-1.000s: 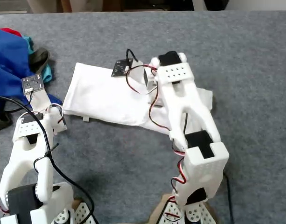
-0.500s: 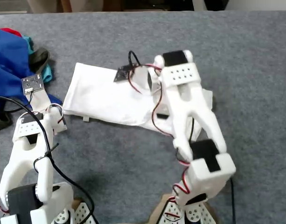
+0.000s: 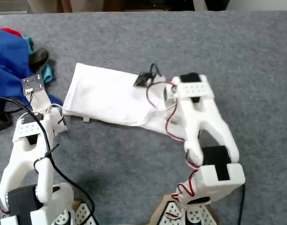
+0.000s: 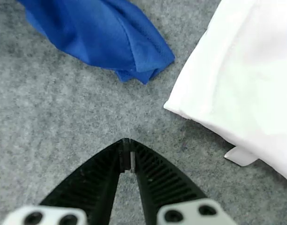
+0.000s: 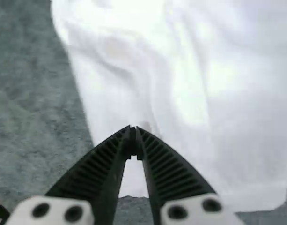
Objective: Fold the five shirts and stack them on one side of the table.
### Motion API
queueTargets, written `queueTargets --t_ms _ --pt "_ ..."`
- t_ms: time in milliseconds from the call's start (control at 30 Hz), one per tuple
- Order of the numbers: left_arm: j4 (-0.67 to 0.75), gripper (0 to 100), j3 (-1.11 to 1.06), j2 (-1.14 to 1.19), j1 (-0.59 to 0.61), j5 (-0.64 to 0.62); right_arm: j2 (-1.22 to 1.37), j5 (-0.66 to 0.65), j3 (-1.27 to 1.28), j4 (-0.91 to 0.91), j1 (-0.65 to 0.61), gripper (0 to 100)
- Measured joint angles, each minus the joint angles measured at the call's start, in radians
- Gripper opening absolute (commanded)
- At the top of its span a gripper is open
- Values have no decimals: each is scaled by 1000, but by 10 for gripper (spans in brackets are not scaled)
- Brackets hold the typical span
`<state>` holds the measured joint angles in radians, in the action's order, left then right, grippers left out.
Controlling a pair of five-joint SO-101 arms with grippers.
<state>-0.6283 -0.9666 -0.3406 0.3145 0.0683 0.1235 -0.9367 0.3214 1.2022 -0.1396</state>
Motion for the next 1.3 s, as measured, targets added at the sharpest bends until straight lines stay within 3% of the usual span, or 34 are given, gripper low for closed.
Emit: queueTargets --t_ms 367,633,800,1033,1300 --pt "0 21 0 0 0 0 278 0 -391 35 25 5" --pt "0 21 0 0 0 0 296 0 -680 342 20 5" --pt "0 21 0 0 0 0 203 20 -672 506 -54 5" --pt "0 21 0 0 0 0 146 149 -420 391 -204 5" --pt "0 21 0 0 0 0 146 190 -255 138 -216 8"
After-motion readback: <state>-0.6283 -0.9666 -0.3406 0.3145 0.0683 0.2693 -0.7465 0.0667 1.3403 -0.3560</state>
